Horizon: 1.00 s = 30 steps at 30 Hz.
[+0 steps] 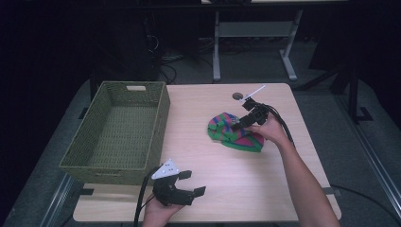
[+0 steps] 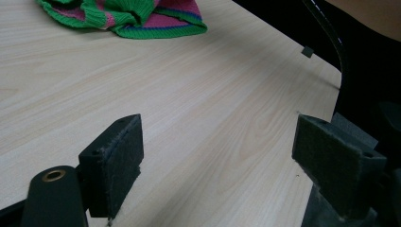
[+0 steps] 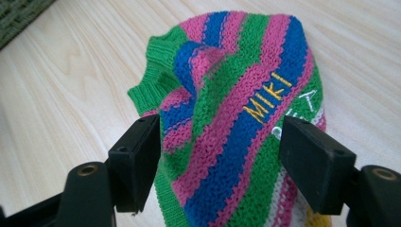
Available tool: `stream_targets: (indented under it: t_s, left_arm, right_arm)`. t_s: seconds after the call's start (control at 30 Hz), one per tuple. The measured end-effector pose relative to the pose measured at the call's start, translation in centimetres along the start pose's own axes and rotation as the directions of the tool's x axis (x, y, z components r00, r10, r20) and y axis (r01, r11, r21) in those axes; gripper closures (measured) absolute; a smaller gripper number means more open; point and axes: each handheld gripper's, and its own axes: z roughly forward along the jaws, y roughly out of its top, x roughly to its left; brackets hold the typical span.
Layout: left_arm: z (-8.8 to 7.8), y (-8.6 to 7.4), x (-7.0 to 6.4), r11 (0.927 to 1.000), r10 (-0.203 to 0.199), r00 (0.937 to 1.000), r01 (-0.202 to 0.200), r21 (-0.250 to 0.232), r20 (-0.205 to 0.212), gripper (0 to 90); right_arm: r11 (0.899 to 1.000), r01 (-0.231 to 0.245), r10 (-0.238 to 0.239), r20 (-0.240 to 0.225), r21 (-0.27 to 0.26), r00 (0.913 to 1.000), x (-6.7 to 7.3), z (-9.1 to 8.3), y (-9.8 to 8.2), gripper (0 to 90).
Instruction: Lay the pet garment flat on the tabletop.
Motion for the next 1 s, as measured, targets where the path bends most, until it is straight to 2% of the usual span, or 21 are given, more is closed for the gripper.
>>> stream_targets:
  t_s: [0.07, 0.13, 0.6, 1.0]
  left_arm:
    - [-0.1, 0.0, 0.0, 1.0, 0.002, 1.0, -0.002, 0.002, -0.001, 17.0]
    - [-0.1, 0.0, 0.1, 1.0, -0.001, 1.0, 0.001, -0.002, 0.0, 16.9]
    - [0.0, 0.0, 0.0, 1.0, -0.003, 1.0, 0.003, -0.003, 0.004, 17.0]
    - [0.1, 0.0, 0.0, 1.0, -0.003, 1.0, 0.003, -0.001, 0.006, 17.0]
  right_arm:
    - [1.0, 0.0, 0.0, 0.013, 0.004, 0.9999, 0.0, 0.2, 0.1, 30.2]
    - [1.0, -0.007, 0.007, 0.005, -0.002, 1.0, 0.0, 0.3, 0.1, 31.8]
    - [0.999, 0.01, -0.011, 0.023, 0.04, 0.9997, 0.2, 1.7, 0.3, 33.6]
    - [0.995, 0.029, -0.039, 0.094, 0.098, 0.9949, 0.7, 3.4, 0.3, 37.7]
